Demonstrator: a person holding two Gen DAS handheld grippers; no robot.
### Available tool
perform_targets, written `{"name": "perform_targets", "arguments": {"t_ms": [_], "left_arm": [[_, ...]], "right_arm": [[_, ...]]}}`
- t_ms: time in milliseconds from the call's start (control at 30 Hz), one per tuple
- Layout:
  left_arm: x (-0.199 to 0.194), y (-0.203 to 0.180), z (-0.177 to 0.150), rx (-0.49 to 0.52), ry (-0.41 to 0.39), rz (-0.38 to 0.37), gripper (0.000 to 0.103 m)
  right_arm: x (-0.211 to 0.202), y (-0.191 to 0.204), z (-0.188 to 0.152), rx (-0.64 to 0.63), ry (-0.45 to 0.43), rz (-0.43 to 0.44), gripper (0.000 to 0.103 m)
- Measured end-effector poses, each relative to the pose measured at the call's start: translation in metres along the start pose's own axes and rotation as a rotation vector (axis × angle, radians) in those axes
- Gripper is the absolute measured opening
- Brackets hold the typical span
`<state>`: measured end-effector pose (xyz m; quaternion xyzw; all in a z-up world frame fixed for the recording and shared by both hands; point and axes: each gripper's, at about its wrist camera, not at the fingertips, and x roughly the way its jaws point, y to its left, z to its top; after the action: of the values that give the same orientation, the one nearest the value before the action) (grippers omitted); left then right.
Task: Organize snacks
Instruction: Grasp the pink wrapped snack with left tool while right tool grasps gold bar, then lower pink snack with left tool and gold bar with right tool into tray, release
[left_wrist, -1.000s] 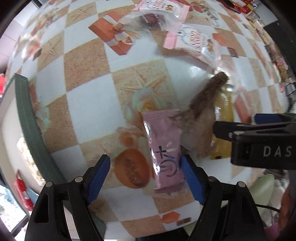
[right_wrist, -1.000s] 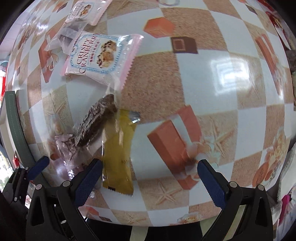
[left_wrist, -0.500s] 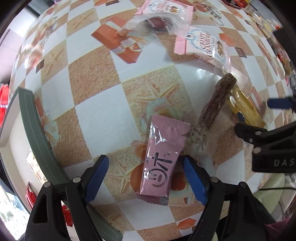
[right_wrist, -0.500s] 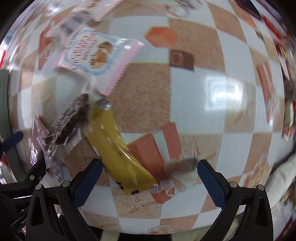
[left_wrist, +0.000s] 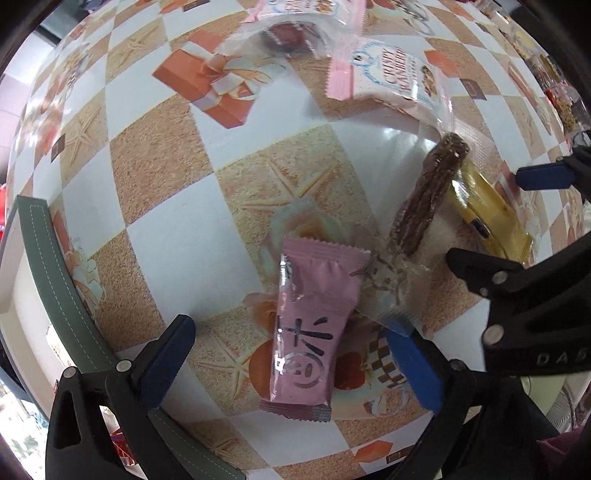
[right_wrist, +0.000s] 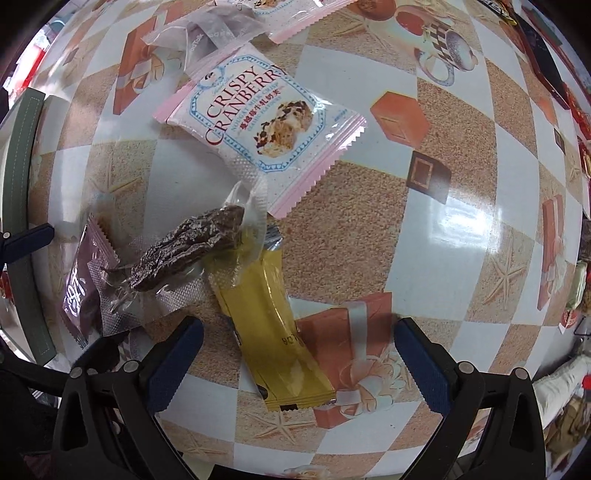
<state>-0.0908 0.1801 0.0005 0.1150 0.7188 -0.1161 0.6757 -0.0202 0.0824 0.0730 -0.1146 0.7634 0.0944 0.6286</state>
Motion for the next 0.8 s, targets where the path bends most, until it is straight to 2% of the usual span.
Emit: {"name": "perform_targets", "arguments": {"t_ms": [100, 200, 233, 267, 300, 433, 600, 700, 800], "left_arm": [[-0.006, -0.018, 0.009, 0.042, 0.002, 0.003, 0.093], [-0.014, -0.025, 0.007, 0.054, -0.011, 0.002, 0.071], [-0.02, -0.025, 0.008, 0.055, -0.02, 0.003, 0.054], [-0.023, -0.023, 0.009, 0.053, -0.027, 0.0, 0.032], [-0.025, -0.02, 0.007, 0.047, -0.023, -0.007, 0.028], [-0.029, -0.005, 0.007, -0.011, -0.006, -0.044, 0.027], [-0.045, 0.015, -0.008, -0.062, -0.042, -0.092, 0.027], [-0.057, 0.019, -0.015, -0.084, -0.067, -0.109, 0.027], [-0.069, 0.022, -0.019, -0.102, -0.089, -0.115, 0.027]], "right_arm": [[0.002, 0.021, -0.009, -0.056, -0.01, -0.015, 0.093], [-0.004, 0.032, -0.012, -0.077, -0.016, -0.016, 0.073], [-0.007, 0.033, -0.012, -0.08, -0.023, -0.017, 0.057], [-0.011, 0.034, -0.013, -0.08, -0.031, -0.016, 0.031], [-0.014, 0.032, -0.013, -0.074, -0.037, -0.011, 0.024], [-0.013, 0.008, -0.023, 0.044, -0.016, 0.095, 0.024], [-0.009, -0.028, -0.058, 0.253, 0.002, 0.268, 0.024], [-0.005, -0.039, -0.074, 0.335, 0.012, 0.325, 0.024], [-0.002, -0.043, -0.087, 0.37, 0.019, 0.347, 0.024]]}}
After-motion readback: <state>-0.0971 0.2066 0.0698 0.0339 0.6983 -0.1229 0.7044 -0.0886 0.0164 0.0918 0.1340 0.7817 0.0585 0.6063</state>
